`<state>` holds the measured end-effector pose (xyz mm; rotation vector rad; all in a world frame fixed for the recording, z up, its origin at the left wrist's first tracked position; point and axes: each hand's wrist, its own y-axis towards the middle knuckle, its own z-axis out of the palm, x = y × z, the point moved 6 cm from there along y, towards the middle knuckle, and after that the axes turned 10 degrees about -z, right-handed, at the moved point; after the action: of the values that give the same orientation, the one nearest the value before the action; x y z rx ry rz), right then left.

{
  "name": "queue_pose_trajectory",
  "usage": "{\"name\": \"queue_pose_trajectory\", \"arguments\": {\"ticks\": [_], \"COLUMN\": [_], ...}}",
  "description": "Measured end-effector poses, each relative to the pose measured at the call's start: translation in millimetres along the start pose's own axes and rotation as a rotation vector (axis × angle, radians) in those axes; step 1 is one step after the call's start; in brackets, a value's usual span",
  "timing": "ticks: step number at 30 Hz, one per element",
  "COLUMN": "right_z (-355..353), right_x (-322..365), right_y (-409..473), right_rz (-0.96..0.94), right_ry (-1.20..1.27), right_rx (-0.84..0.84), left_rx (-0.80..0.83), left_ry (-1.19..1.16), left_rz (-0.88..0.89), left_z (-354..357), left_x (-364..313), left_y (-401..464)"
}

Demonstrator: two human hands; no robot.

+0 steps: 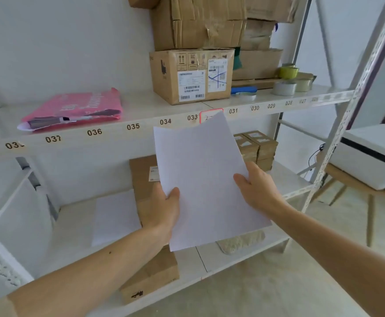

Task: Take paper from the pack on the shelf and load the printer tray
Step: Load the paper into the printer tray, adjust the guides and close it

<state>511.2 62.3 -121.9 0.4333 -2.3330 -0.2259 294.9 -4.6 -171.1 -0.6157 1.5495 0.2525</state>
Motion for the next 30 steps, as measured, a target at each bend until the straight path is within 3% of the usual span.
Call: {"name": "queue_pose_trajectory", "arguments": {"ticks": [16, 30], "right_z": [-152, -247], "right_x": [-206, -371], "right_y": [-6, 62], "right_rz": [0.226, 0.410], "right_ry": [0.081, 0.060], "right_rx": [-0.205, -0.405], "left_rx": [0.285, 0.549], "left_ry": [0.075, 0.166], "left_rz": [0.013, 0.007], "left_z": [273, 503], "left_x": [5, -13], "left_y": [-13, 49]}}
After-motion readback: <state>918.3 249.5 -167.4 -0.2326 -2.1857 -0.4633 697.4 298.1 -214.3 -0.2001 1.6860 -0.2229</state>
